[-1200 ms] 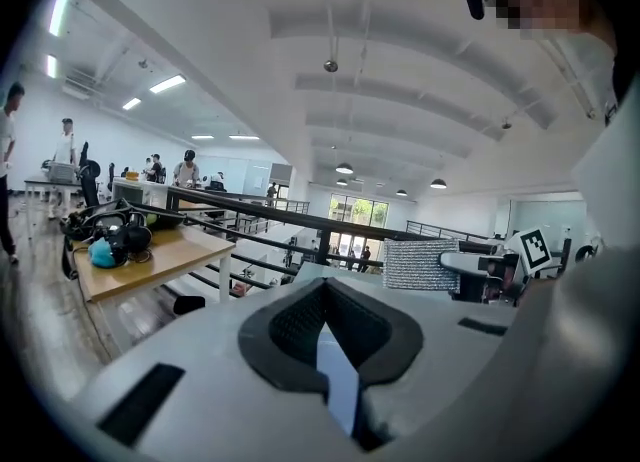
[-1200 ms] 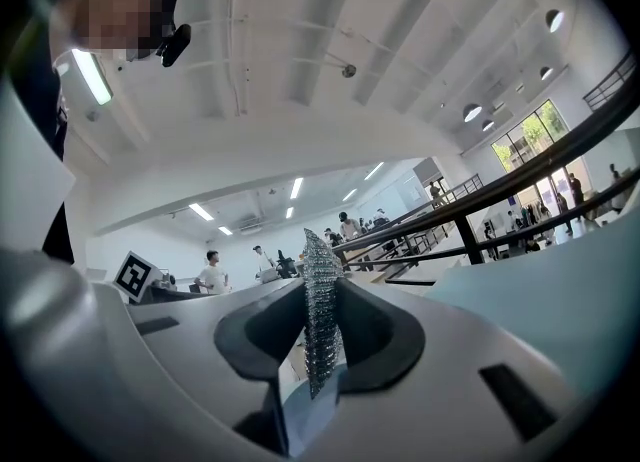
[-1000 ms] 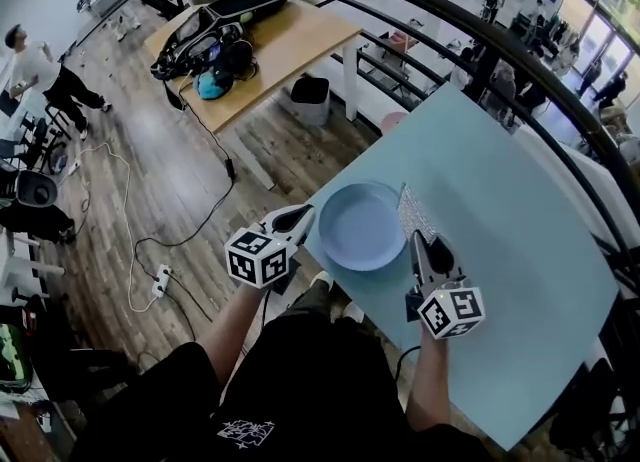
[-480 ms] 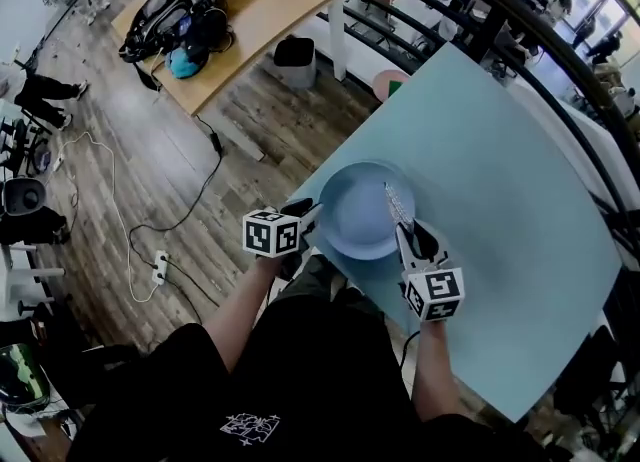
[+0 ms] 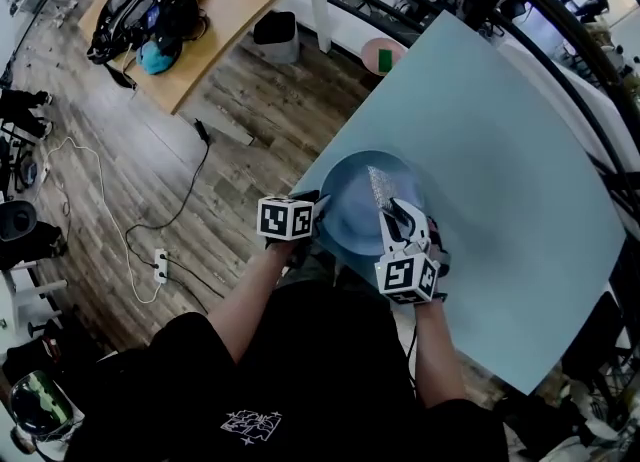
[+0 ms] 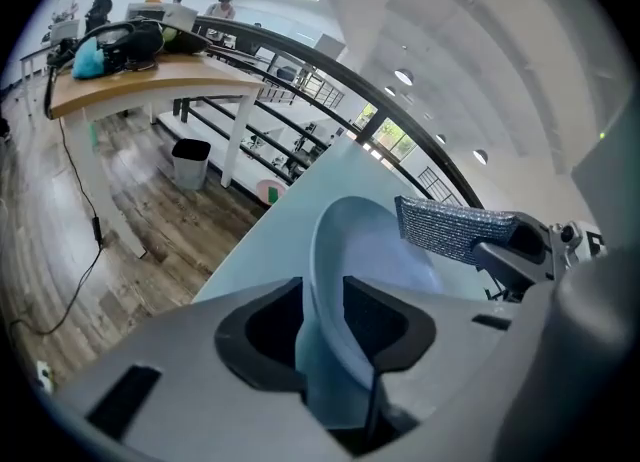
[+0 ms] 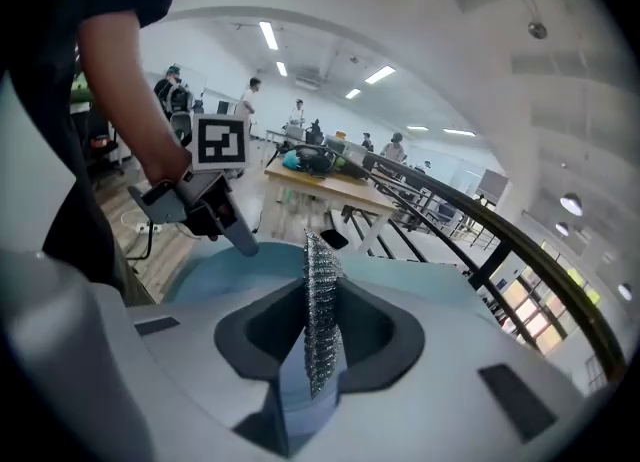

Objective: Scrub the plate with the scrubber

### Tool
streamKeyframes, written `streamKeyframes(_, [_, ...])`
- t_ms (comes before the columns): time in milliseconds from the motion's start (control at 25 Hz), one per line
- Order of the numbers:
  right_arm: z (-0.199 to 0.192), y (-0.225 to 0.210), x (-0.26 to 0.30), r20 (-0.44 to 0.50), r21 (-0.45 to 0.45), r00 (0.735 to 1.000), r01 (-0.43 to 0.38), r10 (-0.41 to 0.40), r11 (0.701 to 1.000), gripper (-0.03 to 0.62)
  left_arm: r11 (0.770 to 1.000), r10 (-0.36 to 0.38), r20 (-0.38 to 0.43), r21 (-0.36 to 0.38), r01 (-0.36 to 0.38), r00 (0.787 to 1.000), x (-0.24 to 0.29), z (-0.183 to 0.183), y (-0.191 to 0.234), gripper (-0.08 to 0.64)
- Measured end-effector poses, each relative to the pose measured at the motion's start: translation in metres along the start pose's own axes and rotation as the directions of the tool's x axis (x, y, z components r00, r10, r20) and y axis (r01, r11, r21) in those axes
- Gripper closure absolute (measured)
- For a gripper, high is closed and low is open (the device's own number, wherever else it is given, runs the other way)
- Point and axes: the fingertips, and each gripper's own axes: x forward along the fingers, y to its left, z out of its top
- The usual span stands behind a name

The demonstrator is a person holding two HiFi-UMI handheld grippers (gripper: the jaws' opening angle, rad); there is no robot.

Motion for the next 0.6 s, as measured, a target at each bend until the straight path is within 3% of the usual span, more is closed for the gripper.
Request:
streamKeyframes(200, [-0.005, 0.016, 0.025, -0.062, -0.230, 0.997, 0.023, -0.038, 0.973, 0.508, 1.000, -0.011, -0.021, -0.007, 0.011, 1.000, 0.005, 0.004, 0.008, 0.459])
streamKeyframes(480, [-0.009, 0.020, 0.049, -0.110, -0.331, 0.992, 0.018, -0.057, 0.943, 0.508, 0.998, -0.066, -0.058, 0.011, 0.067, 0.996, 0.006, 0.006, 0.011, 0.479])
streamKeyframes(600, [-0.009, 0.030, 0.058, -0.108, -0.440, 0.994, -0.044, -0.004, 0.897, 0.508, 0.996, -0.077, -0.083, 0.028, 0.079, 0.994, 0.008, 0.006, 0.009, 0.506])
